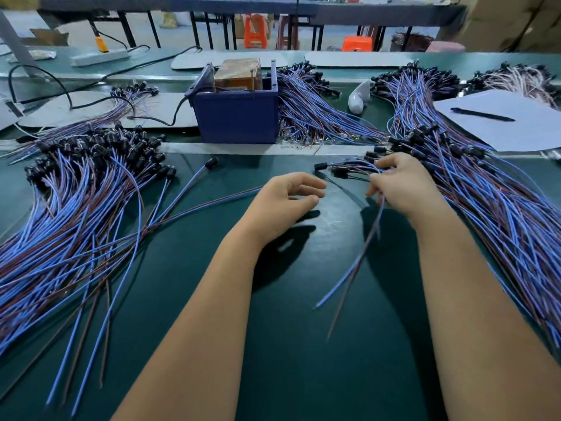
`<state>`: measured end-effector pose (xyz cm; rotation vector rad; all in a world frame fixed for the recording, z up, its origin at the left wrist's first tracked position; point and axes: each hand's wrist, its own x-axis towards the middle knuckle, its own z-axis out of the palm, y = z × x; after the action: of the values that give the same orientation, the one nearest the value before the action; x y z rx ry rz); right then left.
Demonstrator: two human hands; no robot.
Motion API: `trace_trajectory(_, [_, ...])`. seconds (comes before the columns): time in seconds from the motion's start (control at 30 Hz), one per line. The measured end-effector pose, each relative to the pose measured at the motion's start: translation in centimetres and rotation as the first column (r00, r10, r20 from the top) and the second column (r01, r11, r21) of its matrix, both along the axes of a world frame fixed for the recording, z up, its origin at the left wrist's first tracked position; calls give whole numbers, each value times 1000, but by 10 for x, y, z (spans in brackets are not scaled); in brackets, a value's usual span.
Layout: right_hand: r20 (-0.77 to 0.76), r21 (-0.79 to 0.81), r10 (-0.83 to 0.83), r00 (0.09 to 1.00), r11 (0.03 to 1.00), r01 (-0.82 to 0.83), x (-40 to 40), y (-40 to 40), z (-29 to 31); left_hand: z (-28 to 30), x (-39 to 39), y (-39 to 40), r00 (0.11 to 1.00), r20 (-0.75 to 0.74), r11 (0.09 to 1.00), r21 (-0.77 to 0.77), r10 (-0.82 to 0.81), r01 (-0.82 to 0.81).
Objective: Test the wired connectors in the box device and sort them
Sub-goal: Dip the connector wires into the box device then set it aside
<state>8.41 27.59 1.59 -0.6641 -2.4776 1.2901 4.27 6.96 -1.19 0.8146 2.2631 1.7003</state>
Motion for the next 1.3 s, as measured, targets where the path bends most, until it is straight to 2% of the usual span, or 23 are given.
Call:
trace_trajectory(0.07, [159,257,-71,985,966,28,7,15,1,-2,-2,-1,998,-10,998,-18,59,-59])
trace_trajectory(0.17, [252,490,-242,937,867,92,17,27,5,-4,-5,-1,984,-57,984,-51,167,-170])
trace_trajectory(0.3, [254,637,-405,878,754,164,16,25,6,-4,-5,-4,957,-54,957,-39,286,-288])
trace_trajectory(0.4, [216,703,-436,873,690,171,11,10,2,-2,-7,-9,884,-211,883,-136,418,-450])
trace_trajectory(0.5, [175,689,-384,907,705,165,2,-12,-1,-2,-12,-20,761,-368,744,-222,535,-631])
trace_trajectory(0.6, [160,667,-249,955,741,82,-10,-43,-3,-2,-16,-32,728,-372,647,-337,576,-684])
trace_trajectory(0.67, [118,633,-87,989,774,-7,-19,-70,-5,-2,-19,-36,737,-354,624,-391,576,-676])
trace_trajectory(0.73, [56,532,88,994,840,-105,-28,-98,-10,-4,-20,-37,741,-353,618,-409,571,-671])
trace_trajectory(0.8, [-10,436,191,982,884,-167,-34,-122,-15,-5,-21,-38,739,-370,615,-410,563,-674])
trace_trajectory(0.83, [-35,438,218,975,880,-181,-36,-130,-20,-5,-22,-38,738,-380,616,-406,558,-675])
trace_trajectory(0.9, [-14,558,255,967,804,-204,-38,-139,-30,-6,-22,-37,745,-374,646,-372,553,-666])
trace_trajectory(0.97, [71,694,281,957,675,-250,-40,-139,-39,-7,-22,-36,760,-334,700,-302,558,-647])
trace_trajectory(1.0, [89,723,286,954,640,-260,-40,-137,-41,-6,-21,-34,772,-305,731,-260,558,-631])
trace_trajectory(1.07, [71,734,282,957,635,-242,-39,-132,-40,-4,-20,-28,808,-234,799,-158,541,-580])
trace_trajectory(1.13, [15,697,260,965,690,-196,-36,-127,-37,-1,-18,-22,845,-120,851,7,522,-525])
trace_trajectory(1.17, [-33,634,227,973,757,-155,-34,-124,-36,2,-16,-20,860,-55,859,116,507,-499])
trace_trajectory(1.23, [-124,405,121,985,912,-61,-31,-119,-31,7,-14,-19,882,58,831,309,468,-462])
trace_trajectory(1.3, [-172,180,26,985,984,6,-30,-113,-28,10,-15,-20,890,186,791,409,416,-455])
